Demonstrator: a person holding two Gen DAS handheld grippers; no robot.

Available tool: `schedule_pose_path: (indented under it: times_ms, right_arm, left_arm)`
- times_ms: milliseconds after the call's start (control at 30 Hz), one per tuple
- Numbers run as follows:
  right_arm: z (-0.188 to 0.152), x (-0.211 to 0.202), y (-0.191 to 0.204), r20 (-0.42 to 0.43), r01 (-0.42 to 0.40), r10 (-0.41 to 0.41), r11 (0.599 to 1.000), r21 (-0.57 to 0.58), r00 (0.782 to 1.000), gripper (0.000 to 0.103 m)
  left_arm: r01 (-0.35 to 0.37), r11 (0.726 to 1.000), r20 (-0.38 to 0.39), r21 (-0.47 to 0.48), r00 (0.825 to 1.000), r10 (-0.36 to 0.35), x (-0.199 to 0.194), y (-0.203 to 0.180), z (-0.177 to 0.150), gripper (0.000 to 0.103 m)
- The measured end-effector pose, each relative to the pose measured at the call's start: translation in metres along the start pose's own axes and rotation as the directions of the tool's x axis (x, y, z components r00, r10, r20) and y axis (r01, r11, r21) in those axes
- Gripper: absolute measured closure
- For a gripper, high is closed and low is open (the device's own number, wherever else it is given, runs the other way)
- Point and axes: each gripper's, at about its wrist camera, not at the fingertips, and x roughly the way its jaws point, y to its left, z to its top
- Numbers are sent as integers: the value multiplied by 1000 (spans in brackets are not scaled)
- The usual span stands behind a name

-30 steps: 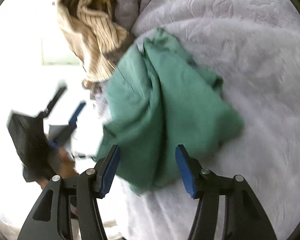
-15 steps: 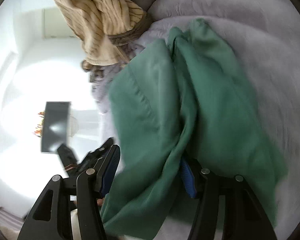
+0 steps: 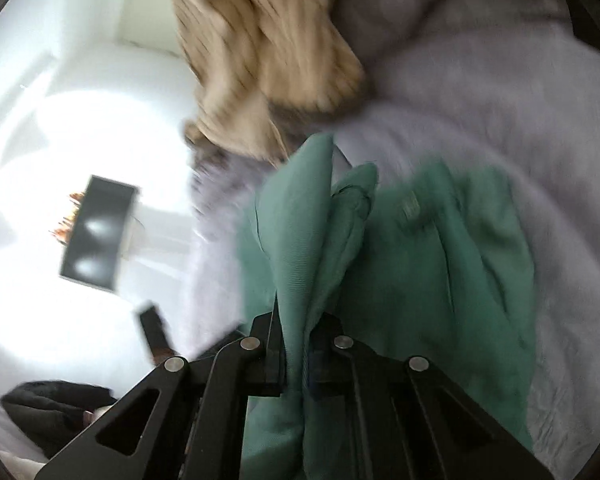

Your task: Fold large clothes

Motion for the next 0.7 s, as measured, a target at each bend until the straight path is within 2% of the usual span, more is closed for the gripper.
schedule_pose_path:
  times_ms: [100,167,233,267,333,400,467,567,700]
  right_arm:
    - [15,-12,-15,28,59,-59,998,16,998,96]
    - [16,-6,-46,-12,116,-115,988,101,993,95]
    - [6,6,-80,-78,205,-194,965,166,978,92]
    - [1,9,-92,-95,217,-202,956,196,975,90]
    - [-6,2,-101,-72,181,-168,953,242,983,84]
    - [-10,-8,-98,-57,176,-167,952,249,984,76]
    - [-14,-21,-85,-48,216,-211,956,199,976,75]
    - [-34,-53,-60,-15,281,-281,954,105,960,74]
    - [-70,-90,-17,37,308,-307,951,-19,951,74]
  left_arm:
    - [12,999,6,36,1000,-12,3,-18,4,18]
    - [-1,998,15,66,1000,0,9,-32,4,18]
    - [-4,998,20,66,1000,2,15,-38,3,16]
    - [0,998,19,60,1000,-2,16,-39,2,16]
    - [13,998,9,56,1000,-13,16,-38,3,16]
    - [1,997,-2,78,1000,-1,10,-35,4,16]
    - [-11,994,-14,104,1000,13,2,-33,0,16]
    - [13,990,-19,140,1000,-11,-24,-28,-13,16]
    - [59,980,-33,189,998,-54,-57,-32,-40,16]
